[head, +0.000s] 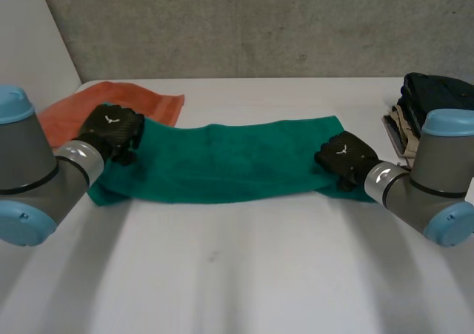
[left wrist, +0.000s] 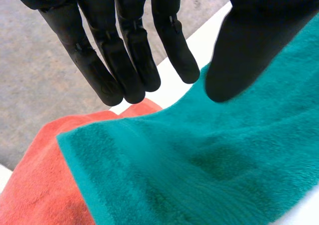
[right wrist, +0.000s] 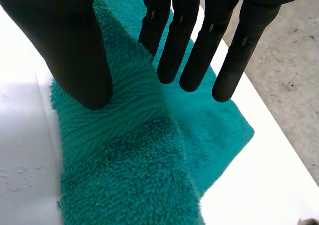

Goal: Fold the laundry.

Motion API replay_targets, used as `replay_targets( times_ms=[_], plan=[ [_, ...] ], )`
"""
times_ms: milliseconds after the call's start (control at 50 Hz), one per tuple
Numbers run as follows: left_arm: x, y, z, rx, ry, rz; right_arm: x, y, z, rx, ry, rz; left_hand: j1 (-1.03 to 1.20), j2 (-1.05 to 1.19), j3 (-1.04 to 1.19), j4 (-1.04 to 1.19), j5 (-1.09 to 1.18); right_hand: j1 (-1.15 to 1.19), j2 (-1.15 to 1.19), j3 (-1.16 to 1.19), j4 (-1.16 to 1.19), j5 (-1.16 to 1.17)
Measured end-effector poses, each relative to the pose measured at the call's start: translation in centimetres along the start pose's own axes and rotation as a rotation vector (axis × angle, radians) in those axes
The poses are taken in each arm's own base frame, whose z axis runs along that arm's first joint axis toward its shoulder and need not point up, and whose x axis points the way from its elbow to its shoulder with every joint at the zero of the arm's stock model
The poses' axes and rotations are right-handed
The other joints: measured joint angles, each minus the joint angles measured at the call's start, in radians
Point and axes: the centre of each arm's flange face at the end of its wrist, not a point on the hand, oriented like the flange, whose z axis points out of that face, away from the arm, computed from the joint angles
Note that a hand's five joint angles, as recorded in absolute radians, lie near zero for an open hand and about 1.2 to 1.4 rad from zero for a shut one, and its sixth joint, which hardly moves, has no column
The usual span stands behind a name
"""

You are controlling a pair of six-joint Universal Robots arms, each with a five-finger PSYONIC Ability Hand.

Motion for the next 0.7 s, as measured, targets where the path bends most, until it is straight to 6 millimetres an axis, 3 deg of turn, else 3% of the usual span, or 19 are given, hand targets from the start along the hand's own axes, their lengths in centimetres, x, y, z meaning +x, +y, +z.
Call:
replay_targets(
  times_ms=[80, 240, 440, 540, 560, 580, 700],
  plan=[
    [0.5, 0.1, -0.2, -0.018, 0.015, 0.057, -0.1, 0.0, 0.1, -0.004, -0.004, 0.001, -0.355, -0.341, -0.336, -0.338, -0.339, -0.03, -0.039, -0.032, -0.034, -0.036],
    [0.5, 1.9, 0.2, -0.102, 0.006, 0.212, 0.5, 0.0, 0.0, -0.016, 0.022, 0.006, -0.477, -0.497, -0.497, -0.506, -0.51, -0.087, -0.092, -0.086, -0.097, -0.11],
    [0.5, 4.8, 1.6, -0.192, -0.001, 0.35, 0.9, 0.1, 0.1, -0.034, 0.054, 0.004, -0.476, -0.5, -0.499, -0.509, -0.512, -0.085, -0.09, -0.084, -0.093, -0.097],
    [0.5, 5.4, 2.1, -0.2, -0.005, 0.363, 0.8, 0.2, 0.2, -0.038, 0.055, 0.003, -0.426, -0.451, -0.449, -0.446, -0.448, -0.027, -0.031, -0.027, -0.032, -0.029],
    [0.5, 5.7, 2.5, -0.2, -0.012, 0.37, 0.9, 0.2, 0.2, -0.038, 0.058, 0.0, 0.069, -0.007, -0.009, -0.004, -0.013, 0.221, 0.231, 0.224, 0.225, 0.218],
    [0.4, 5.7, 2.6, -0.199, -0.016, 0.373, 1.0, 0.1, 0.2, -0.038, 0.059, -0.001, 0.154, 0.093, 0.088, 0.095, 0.086, 0.239, 0.252, 0.245, 0.246, 0.247],
    [-0.3, 3.8, 1.9, -0.182, -0.056, 0.381, 2.5, -1.0, -0.8, -0.039, 0.078, -0.003, 0.187, 0.217, 0.209, 0.219, 0.184, 0.26, 0.301, 0.309, 0.322, 0.295]
  ],
)
